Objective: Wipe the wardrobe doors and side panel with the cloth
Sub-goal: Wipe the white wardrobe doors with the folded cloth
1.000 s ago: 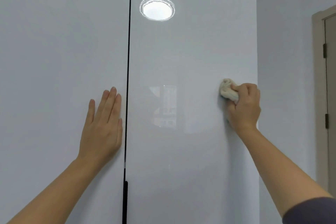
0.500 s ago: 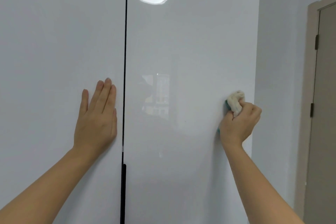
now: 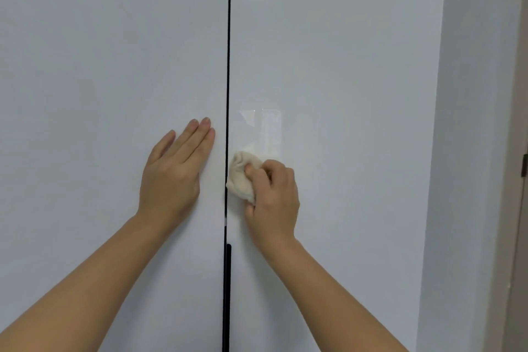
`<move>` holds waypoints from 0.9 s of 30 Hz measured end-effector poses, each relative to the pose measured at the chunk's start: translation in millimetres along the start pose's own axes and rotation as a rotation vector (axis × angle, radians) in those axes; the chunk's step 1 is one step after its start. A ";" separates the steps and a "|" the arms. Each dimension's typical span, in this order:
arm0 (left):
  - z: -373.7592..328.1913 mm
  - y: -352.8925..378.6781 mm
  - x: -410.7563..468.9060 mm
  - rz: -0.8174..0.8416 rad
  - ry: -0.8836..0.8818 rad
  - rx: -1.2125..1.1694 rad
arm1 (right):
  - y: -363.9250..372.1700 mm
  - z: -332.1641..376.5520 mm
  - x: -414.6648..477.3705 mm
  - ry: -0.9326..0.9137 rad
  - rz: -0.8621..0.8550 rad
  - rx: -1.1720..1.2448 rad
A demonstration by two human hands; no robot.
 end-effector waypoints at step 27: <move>-36.7 42.2 -58.9 0.094 -0.217 0.093 | -52.4 -230.5 -13.8 0.037 0.053 -0.139</move>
Point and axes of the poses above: each hand's wrist, its own x-axis towards the middle knuckle, its own y-axis out of the palm, z = x × y, the point moved 9 cm from there along x, towards the middle knuckle, and after that the axes turned 15 degrees about -x, right-handed, at the moved point
